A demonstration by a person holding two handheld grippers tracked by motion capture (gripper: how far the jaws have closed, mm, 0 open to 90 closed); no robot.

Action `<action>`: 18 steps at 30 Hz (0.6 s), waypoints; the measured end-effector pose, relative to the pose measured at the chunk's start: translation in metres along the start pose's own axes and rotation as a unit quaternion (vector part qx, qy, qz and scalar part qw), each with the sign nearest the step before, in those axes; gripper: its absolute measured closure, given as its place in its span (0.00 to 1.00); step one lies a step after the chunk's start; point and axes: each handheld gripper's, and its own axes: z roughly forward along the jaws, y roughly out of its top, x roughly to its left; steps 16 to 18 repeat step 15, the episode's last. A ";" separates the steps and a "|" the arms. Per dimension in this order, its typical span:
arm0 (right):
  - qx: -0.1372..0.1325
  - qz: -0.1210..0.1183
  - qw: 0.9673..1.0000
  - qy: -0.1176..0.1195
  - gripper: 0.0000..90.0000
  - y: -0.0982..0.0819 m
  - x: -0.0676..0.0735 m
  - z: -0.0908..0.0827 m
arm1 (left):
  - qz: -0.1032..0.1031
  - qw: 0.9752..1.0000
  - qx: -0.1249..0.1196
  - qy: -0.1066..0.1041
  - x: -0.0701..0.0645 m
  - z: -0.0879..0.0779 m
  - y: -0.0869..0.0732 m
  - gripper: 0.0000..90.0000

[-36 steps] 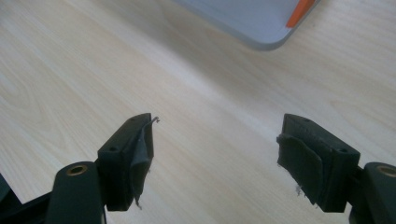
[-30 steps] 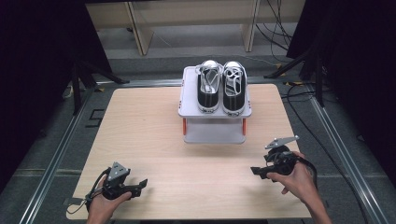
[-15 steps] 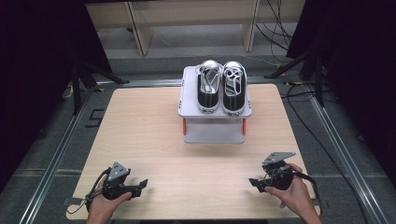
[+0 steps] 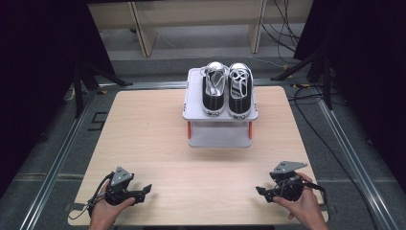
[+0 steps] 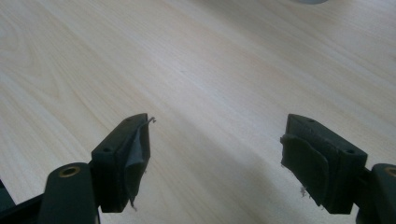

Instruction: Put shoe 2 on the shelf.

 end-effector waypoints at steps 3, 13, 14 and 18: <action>0.009 0.016 1.000 -0.003 0.27 -0.002 0.005 0.001 | -0.001 1.000 0.000 0.000 0.000 0.000 0.000 0.20; 0.018 0.003 1.000 -0.007 0.27 -0.002 0.003 0.000 | -0.001 1.000 0.000 0.000 0.000 0.000 0.000 0.20; 0.018 0.000 1.000 -0.007 0.27 -0.002 0.003 0.000 | -0.001 1.000 0.000 0.000 0.000 0.000 0.000 0.20; 0.014 -0.007 1.000 -0.008 0.27 -0.002 0.002 0.000 | -0.001 1.000 0.000 0.000 0.000 0.000 0.000 0.20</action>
